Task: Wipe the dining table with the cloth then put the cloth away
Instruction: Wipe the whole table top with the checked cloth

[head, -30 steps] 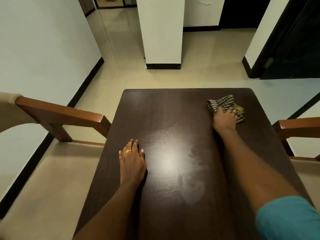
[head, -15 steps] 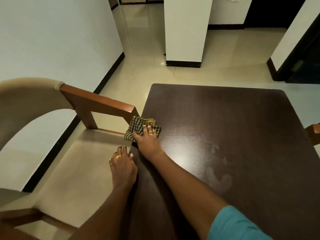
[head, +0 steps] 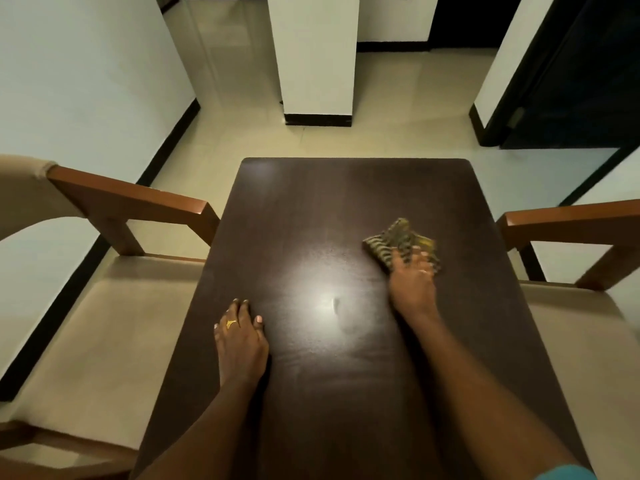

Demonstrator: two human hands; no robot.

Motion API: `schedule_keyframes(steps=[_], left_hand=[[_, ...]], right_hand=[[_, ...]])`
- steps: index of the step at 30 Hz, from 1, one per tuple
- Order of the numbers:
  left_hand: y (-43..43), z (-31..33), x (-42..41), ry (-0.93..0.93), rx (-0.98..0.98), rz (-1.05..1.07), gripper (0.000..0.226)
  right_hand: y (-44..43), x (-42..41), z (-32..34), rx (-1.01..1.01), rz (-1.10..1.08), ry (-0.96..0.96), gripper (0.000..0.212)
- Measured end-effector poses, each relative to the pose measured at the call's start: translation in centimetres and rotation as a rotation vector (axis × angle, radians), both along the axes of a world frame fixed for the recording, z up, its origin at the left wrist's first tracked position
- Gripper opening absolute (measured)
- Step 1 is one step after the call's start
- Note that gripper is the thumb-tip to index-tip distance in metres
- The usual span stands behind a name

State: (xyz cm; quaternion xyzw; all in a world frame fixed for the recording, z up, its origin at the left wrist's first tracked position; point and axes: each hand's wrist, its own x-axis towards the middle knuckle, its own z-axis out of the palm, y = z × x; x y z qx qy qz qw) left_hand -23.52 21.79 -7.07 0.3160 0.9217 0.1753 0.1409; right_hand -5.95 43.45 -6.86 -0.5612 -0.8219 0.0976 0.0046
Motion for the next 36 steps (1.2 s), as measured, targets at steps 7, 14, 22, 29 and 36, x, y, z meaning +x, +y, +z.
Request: schedule_keyframes(steps=[7, 14, 22, 29, 36], left_hand=[[-2.5, 0.2, 4.9, -0.02, 0.005, 0.024, 0.045], [-7.4, 1.4, 3.8, -0.035, -0.017, 0.11, 0.046], [-13.7, 0.4, 0.0, -0.041, -0.068, 0.193, 0.046], [-16.9, 0.0, -2.4, -0.063, -0.082, 0.078, 0.047], [-16.0, 0.4, -2.3, -0.045, -0.019, -0.052, 0.044]], right_hand=[[3.0, 12.4, 0.5, -0.055, -0.283, -0.072, 0.052], [-1.4, 7.7, 0.1, -0.1, -0.341, 0.037, 0.048], [-14.2, -10.2, -0.2, -0.138, 0.041, 0.115, 0.057], [-25.8, -18.5, 0.0, -0.228, 0.566, -0.002, 0.051], [-20.4, -8.2, 0.4, -0.136, 0.289, 0.008, 0.057]])
